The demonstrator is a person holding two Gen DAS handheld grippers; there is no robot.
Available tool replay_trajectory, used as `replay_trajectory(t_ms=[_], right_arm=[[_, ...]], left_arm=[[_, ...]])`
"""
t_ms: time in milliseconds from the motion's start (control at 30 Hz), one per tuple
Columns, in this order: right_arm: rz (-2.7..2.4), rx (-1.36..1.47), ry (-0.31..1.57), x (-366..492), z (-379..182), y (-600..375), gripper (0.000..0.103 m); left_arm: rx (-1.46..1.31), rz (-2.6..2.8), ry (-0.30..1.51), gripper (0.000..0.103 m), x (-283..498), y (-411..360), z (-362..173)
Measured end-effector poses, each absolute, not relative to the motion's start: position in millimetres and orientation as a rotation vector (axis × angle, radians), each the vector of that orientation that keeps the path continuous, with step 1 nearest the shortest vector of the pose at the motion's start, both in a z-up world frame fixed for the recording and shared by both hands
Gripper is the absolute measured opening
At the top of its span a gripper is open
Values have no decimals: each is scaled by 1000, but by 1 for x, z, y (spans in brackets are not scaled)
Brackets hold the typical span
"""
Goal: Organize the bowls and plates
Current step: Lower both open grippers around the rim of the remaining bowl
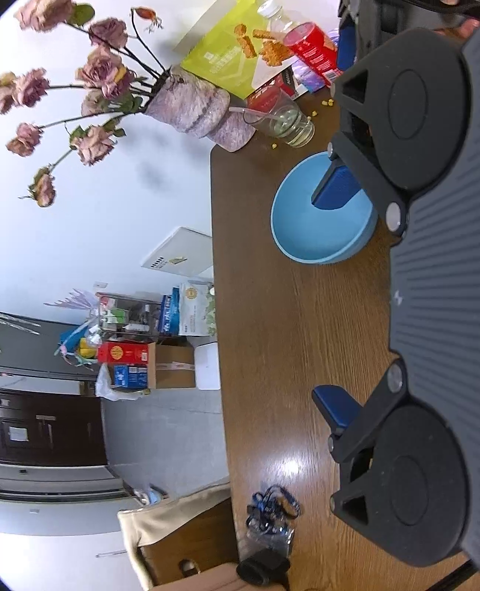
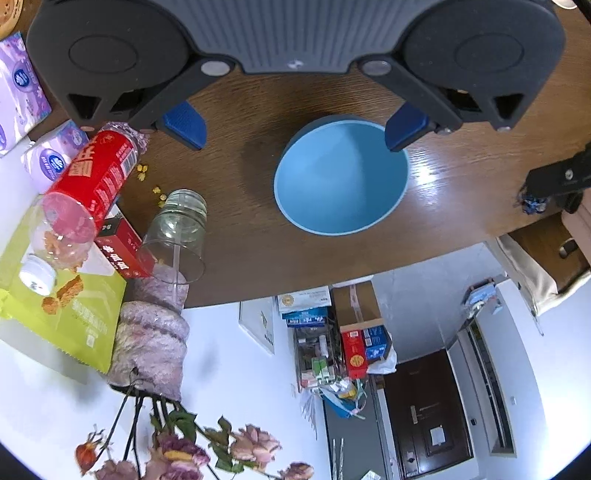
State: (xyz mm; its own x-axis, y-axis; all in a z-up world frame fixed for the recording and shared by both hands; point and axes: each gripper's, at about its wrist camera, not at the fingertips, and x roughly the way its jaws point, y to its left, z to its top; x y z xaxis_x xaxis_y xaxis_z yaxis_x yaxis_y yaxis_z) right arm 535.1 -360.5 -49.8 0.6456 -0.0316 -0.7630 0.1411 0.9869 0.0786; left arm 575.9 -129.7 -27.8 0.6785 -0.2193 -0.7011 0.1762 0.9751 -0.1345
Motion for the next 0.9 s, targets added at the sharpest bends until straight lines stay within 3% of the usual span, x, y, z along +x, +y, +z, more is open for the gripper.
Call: replay_trajectory(t_ms=[833, 900], right_arm=[[-79, 125, 1059, 627, -141, -373, 102], [-73, 126, 1067, 631, -145, -373, 99]], left_arm=[[-61, -135, 1039, 103, 670, -167, -128], [-30, -117, 1048, 96, 672, -173, -132]])
